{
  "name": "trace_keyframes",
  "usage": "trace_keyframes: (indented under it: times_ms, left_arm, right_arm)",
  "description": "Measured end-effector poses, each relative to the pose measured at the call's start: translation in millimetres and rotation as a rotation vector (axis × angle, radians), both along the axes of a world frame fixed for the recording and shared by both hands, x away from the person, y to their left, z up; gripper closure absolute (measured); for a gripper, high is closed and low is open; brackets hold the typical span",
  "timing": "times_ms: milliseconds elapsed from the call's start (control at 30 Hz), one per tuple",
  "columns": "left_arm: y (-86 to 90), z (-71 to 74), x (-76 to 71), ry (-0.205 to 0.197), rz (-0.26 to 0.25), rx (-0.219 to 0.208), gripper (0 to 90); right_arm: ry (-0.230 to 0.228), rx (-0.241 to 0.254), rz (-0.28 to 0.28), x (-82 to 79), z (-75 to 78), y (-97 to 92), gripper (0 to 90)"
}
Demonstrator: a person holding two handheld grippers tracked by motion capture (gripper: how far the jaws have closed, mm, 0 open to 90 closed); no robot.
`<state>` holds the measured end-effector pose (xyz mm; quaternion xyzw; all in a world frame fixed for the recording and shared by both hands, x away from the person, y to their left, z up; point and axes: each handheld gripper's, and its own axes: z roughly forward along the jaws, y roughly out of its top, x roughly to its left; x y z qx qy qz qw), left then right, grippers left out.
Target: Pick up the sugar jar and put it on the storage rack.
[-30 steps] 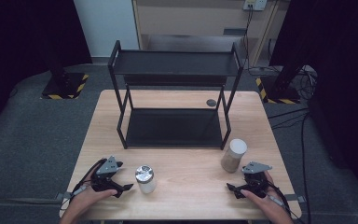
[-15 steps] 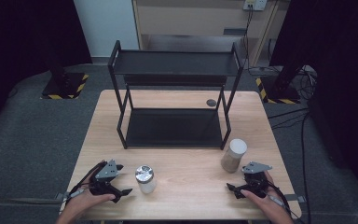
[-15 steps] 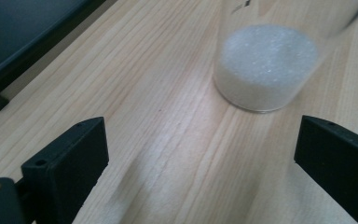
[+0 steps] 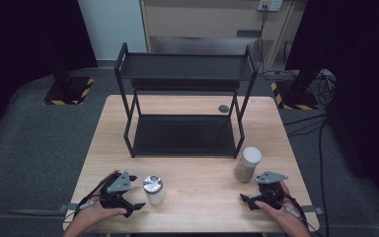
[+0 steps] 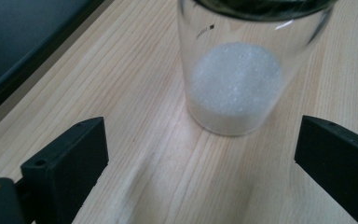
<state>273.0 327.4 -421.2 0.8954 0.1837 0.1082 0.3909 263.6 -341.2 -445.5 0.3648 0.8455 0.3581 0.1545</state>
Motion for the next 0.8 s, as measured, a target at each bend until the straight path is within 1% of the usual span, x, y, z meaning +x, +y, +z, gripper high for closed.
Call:
trace_keyframes:
  times_ms: [233, 400, 500, 633, 733, 800]
  left_arm:
    - [-8.8, -1.6, 1.4, -0.009, -0.013, 0.0, 1.8]
    - [-20.1, -2.5, 4.0, -0.017, -0.036, 0.018, 1.8]
    - [-25.5, -3.7, 5.0, -0.024, -0.047, 0.015, 1.8]
    - [-29.3, -6.4, 5.9, -0.03, -0.052, 0.0, 1.7]
    - [-32.9, -9.0, 6.5, -0.037, -0.046, -0.004, 1.7]
    - [-33.6, -11.2, 9.2, -0.032, -0.058, -0.021, 3.7]
  right_arm:
    - [0.0, 0.0, 0.0, 0.0, 0.0, 0.0, 0.8]
    - [0.0, 0.0, 0.0, 0.0, 0.0, 0.0, 0.8]
    - [0.0, 0.0, 0.0, 0.0, 0.0, 0.0, 0.8]
    - [0.0, 0.0, 0.0, 0.0, 0.0, 0.0, 0.8]
    - [0.0, 0.0, 0.0, 0.0, 0.0, 0.0, 0.8]
    - [0.0, 0.0, 0.0, 0.0, 0.0, 0.0, 0.8]
